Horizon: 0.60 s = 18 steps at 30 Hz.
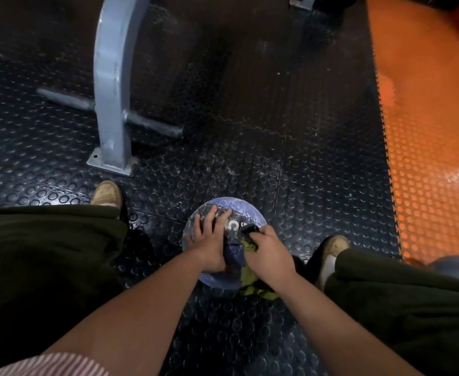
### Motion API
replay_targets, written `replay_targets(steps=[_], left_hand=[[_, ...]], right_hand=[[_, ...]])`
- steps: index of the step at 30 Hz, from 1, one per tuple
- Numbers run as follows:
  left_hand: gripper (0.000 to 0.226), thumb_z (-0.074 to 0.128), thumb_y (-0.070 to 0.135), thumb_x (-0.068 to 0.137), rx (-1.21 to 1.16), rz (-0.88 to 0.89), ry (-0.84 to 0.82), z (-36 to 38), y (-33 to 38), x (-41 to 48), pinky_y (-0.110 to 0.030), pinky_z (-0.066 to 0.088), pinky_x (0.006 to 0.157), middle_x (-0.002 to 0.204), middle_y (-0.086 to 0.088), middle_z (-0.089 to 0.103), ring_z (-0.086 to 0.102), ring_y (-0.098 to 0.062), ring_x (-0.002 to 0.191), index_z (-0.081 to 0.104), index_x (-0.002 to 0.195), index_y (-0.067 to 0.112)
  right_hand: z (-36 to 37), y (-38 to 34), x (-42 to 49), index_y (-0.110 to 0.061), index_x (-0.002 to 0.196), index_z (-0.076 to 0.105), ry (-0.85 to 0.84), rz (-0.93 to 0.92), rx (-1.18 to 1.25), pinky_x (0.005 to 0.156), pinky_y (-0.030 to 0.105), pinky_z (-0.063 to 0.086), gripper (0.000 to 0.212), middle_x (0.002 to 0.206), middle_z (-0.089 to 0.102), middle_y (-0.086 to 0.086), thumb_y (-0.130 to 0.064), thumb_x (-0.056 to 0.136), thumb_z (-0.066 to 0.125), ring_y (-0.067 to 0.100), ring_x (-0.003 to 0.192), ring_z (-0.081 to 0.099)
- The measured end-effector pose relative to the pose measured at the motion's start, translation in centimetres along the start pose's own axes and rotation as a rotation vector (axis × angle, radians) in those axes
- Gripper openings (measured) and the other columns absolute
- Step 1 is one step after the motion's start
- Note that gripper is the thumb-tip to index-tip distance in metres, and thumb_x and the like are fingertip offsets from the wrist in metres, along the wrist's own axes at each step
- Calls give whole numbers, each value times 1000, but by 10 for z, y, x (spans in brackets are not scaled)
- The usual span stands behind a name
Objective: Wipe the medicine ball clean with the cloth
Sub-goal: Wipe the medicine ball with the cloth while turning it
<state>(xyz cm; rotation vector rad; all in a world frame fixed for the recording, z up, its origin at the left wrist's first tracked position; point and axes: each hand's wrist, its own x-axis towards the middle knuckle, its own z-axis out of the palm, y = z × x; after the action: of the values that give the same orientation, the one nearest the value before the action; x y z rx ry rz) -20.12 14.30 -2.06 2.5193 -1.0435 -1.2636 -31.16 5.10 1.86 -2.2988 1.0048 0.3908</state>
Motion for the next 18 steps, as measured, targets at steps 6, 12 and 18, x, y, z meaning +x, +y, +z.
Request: replay_targets(steps=[6, 12, 18], left_hand=[[134, 85, 51, 63, -28, 19, -33, 0, -3, 1, -60, -6, 116, 153, 10, -36, -31, -32, 142, -20, 146, 47], [120, 79, 39, 77, -47, -8, 14, 3, -6, 7, -56, -3, 118, 152, 15, -37, -29, -29, 143, -21, 142, 54], [118, 77, 39, 78, -11, 6, 5, 5, -2, 3, -57, -2, 118, 152, 12, -36, -30, -31, 143, -20, 144, 51]], right_hand=[[-29, -7, 34, -21, 136, 44, 58, 26, 3, 85, 37, 47, 46, 130, 41, 0, -22, 91, 51, 25, 106, 55], [-2, -4, 19, -21, 137, 42, 64, 23, -93, 73, 37, 48, 50, 130, 39, 0, -11, 89, 50, 29, 103, 55], [-18, 3, 18, -18, 111, 61, -61, 66, -18, 72, 32, 44, 29, 113, 49, -2, -11, 86, 48, 25, 97, 57]])
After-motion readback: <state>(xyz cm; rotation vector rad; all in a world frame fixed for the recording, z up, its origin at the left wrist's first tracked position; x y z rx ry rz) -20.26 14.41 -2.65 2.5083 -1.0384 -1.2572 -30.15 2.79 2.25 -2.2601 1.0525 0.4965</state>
